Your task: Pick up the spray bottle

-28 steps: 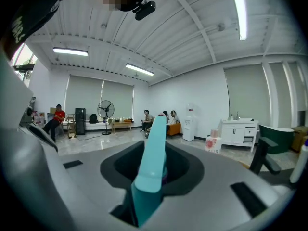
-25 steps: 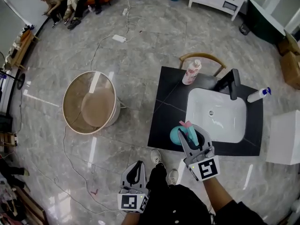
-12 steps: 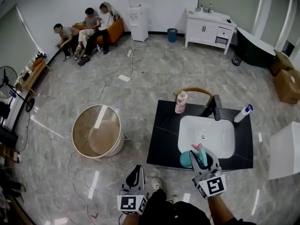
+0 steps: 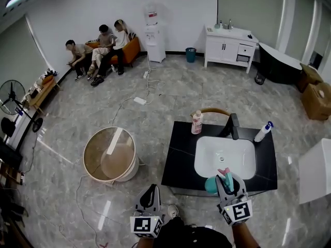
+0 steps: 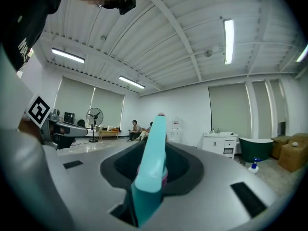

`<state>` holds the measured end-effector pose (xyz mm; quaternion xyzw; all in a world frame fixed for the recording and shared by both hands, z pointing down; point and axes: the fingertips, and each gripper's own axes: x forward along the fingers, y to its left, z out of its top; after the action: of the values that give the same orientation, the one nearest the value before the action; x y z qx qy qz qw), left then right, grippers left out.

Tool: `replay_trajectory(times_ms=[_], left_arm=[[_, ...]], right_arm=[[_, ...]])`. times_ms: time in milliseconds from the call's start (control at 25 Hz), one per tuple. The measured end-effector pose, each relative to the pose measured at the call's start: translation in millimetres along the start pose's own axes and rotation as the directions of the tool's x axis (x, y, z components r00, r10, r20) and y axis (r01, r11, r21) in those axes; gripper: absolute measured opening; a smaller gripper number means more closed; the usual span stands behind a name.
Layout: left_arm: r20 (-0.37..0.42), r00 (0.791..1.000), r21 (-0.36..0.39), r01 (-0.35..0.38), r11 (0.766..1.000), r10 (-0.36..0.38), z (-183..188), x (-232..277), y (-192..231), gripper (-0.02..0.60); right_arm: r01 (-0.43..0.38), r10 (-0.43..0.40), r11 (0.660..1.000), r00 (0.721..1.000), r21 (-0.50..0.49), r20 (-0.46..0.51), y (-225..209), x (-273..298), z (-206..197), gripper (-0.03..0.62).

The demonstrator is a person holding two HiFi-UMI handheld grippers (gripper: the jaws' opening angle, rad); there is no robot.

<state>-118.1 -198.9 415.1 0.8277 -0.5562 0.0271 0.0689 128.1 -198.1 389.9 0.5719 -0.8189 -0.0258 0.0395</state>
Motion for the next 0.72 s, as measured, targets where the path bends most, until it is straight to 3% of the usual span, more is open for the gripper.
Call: replay_trajectory(times_ms=[720], left_arm=[[0.001, 1.0, 0.016, -0.011, 1.0, 0.011, 2.1, -5.2, -2.2, 0.029]], right_arm=[[-0.015, 0.015, 1.0, 1.0, 0.009, 0.013, 3.1, 3.5, -3.0, 0.101]])
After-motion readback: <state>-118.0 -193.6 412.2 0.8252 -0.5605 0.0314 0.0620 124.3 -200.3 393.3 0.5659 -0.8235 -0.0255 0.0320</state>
